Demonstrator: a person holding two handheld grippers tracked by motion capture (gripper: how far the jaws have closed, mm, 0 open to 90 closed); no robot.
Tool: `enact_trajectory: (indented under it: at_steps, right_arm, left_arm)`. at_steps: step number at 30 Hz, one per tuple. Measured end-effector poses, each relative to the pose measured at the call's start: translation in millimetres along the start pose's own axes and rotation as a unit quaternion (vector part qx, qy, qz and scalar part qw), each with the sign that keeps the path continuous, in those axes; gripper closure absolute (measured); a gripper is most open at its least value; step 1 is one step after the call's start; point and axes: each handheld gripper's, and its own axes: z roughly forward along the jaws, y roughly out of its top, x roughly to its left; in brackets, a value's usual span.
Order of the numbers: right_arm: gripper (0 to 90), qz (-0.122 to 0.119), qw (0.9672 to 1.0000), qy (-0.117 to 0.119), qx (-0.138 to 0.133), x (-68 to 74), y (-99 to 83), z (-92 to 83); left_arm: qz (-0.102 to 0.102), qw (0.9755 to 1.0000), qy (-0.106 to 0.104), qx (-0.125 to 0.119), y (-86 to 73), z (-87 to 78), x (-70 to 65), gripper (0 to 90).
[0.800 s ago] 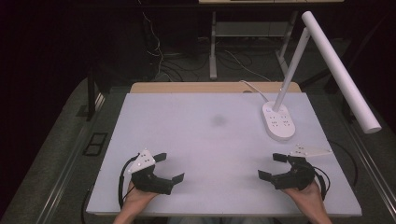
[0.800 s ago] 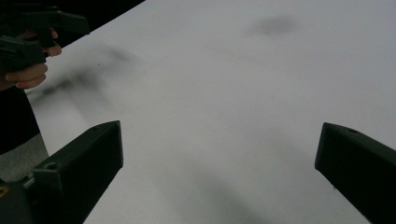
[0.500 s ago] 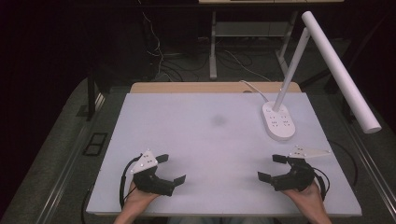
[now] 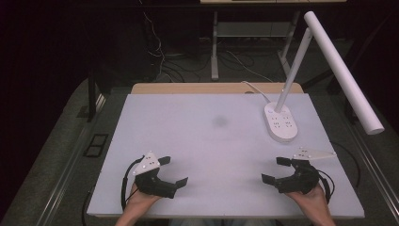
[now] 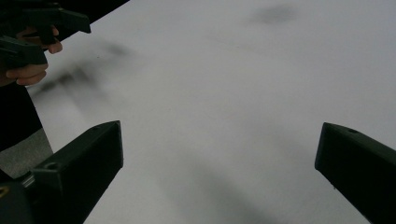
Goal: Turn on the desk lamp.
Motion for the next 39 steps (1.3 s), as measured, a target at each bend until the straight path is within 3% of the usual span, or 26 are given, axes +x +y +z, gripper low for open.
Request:
enact_trajectory:
  at_steps: [21,39]
  right_arm:
    - [0.7,0.008,0.9996,0.003,0.026,-6.3,8.5,-5.0]
    - [0.7,0.003,0.9997,-0.001,0.023,-17.6,35.2,-16.0]
  left_arm:
    - [-0.003,1.0000,-0.003,0.006,-0.8,0.4,1.0,0.0]
    - [-0.007,1.0000,-0.001,0.005,-1.1,-0.5,1.9,0.0]
